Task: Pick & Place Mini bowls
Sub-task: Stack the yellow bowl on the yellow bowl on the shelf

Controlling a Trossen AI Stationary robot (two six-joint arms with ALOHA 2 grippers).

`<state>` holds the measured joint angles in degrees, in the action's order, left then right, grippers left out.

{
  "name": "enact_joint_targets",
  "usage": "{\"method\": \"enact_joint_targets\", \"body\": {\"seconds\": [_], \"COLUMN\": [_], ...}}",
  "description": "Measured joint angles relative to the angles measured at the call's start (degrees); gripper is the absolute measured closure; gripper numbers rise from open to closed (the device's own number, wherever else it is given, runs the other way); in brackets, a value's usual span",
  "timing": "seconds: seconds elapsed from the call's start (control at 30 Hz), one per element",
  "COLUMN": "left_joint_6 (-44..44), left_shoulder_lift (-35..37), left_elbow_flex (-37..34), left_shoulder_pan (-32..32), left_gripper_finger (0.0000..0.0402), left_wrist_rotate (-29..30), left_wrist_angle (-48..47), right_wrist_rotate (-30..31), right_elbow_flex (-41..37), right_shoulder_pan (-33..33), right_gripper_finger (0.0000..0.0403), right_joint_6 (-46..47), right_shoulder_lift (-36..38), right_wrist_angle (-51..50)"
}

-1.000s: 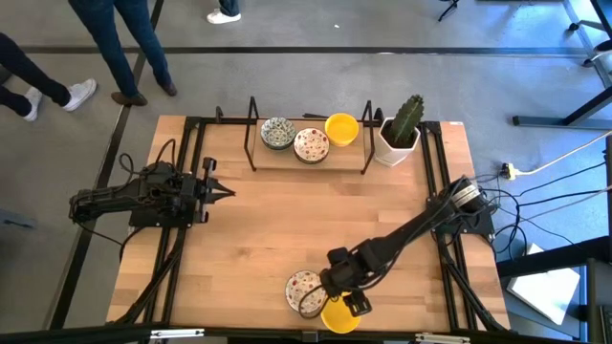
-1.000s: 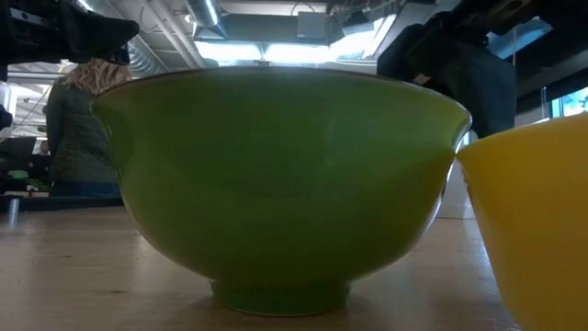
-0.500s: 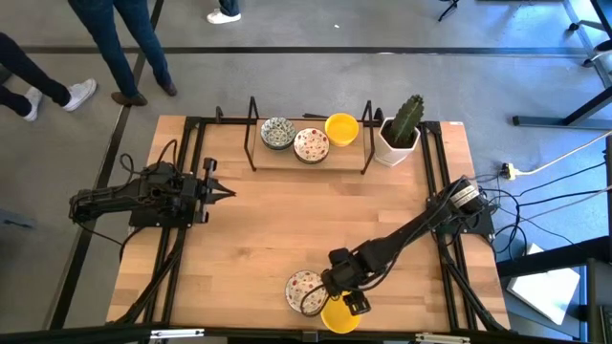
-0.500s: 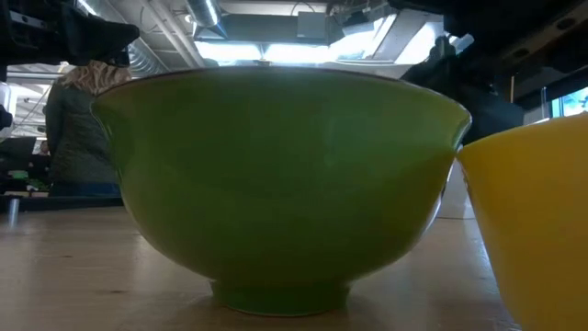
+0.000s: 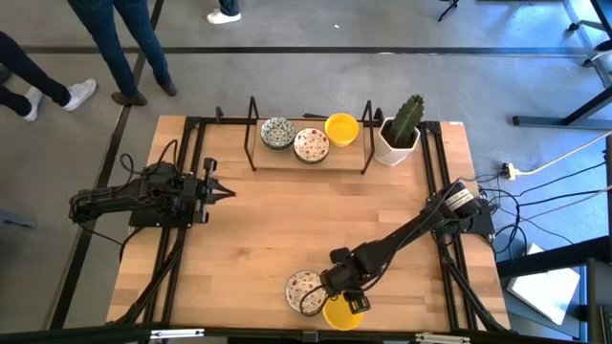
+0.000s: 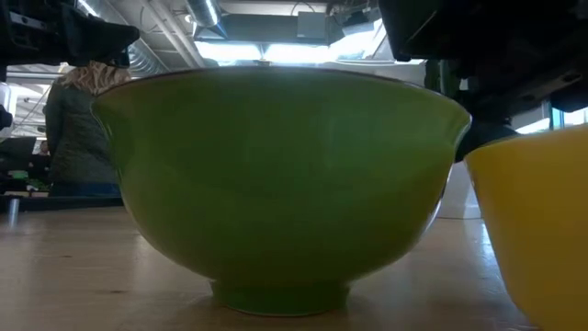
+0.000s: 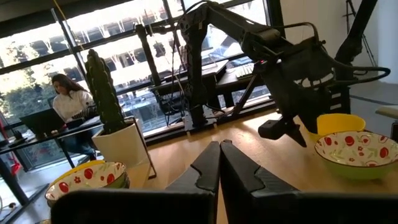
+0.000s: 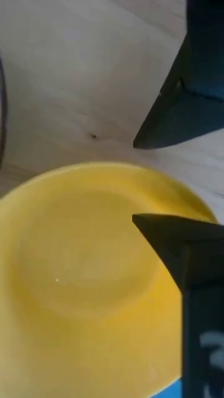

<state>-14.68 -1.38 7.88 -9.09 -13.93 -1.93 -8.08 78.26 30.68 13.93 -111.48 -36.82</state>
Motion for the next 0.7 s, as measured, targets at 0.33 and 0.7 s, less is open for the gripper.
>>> {"method": "enact_joint_targets", "body": {"seconds": [0.33, 0.7], "left_joint_6": [0.2, 0.1], "left_shoulder_lift": [0.0, 0.0], "left_elbow_flex": [0.0, 0.0], "left_shoulder_pan": [0.0, 0.0], "left_gripper_finger": [0.0399, 0.0395], "left_wrist_rotate": [2.8, 2.5], "left_wrist_angle": [-0.7, -1.3], "right_wrist_rotate": [0.8, 3.8], "right_elbow_flex": [0.0, 0.0], "right_shoulder_pan": [-0.9, -5.0], "right_gripper_finger": [0.0387, 0.0395], "right_joint_6": [0.6, -4.2], "right_shoulder_lift": [0.0, 5.5], "right_wrist_angle": [-5.6, -11.4]}}
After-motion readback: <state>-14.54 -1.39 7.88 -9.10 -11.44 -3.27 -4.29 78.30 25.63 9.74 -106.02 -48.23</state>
